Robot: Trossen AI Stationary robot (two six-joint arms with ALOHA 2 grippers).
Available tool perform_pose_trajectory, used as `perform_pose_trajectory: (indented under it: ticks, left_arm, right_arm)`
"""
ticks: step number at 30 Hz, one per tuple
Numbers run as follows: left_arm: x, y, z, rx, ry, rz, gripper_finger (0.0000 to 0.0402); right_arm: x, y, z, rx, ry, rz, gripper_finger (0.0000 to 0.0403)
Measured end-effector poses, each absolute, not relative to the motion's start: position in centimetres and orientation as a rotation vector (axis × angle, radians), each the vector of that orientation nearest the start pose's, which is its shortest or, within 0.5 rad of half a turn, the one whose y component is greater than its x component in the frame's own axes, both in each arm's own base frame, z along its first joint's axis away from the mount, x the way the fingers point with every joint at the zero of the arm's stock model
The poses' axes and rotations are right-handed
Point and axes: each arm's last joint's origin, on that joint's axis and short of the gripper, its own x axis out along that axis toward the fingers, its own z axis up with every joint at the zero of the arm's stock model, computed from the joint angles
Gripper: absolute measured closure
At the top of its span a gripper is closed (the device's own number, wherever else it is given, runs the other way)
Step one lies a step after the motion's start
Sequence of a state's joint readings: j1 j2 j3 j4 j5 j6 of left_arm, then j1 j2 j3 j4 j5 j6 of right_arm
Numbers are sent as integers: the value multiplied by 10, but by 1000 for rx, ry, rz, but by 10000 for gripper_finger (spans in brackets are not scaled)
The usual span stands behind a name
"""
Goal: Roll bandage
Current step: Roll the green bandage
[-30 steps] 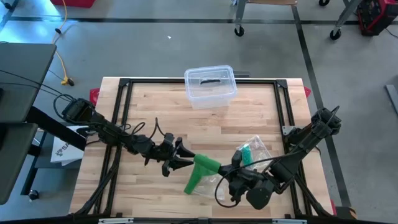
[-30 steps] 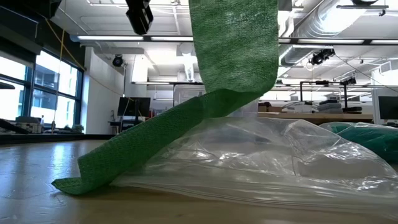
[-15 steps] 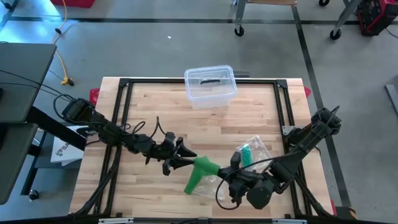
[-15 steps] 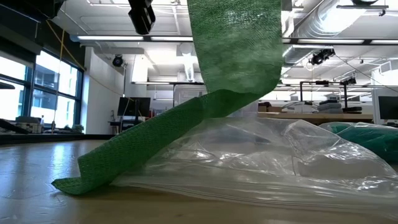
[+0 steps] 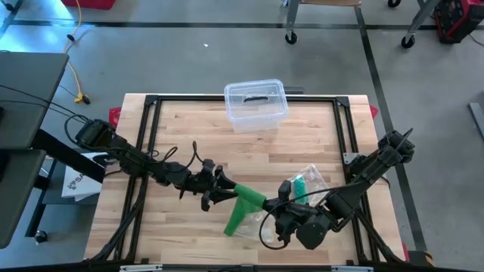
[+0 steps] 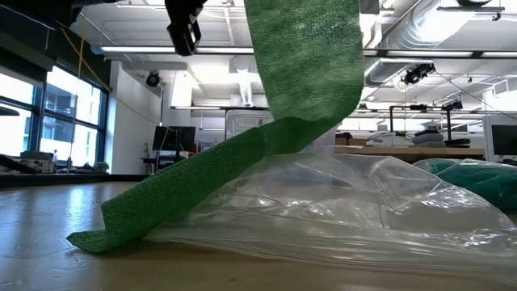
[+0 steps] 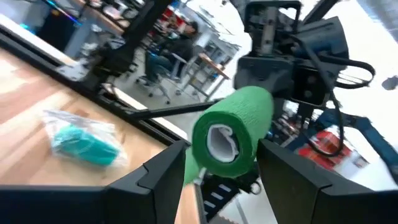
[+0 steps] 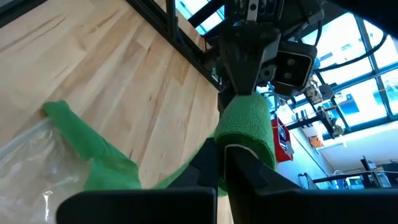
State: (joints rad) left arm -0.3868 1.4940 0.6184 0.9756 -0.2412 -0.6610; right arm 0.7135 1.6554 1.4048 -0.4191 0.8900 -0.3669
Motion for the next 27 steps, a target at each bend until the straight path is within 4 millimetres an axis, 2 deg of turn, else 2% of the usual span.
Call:
perform_pose_trajectory:
  ticks: [5,9,19,24,27]
  left_arm:
    - [286,-113,243,-653,-57,-241,223]
    - [288,-119,248,-630,-41,-247,240]
    - [291,-117,251,-619,-41,-251,258]
    - [290,-120,252,-551,-47,-265,291]
    - [290,-120,252,-500,-44,-269,316]
  right_arm:
    - [289,221,312,-840,490,-82,402]
    - [284,225,312,-859,482,-113,402]
    - [281,227,313,-882,476,-153,402]
    - [281,228,312,-856,476,-125,397]
    - [281,228,312,-778,469,-124,383]
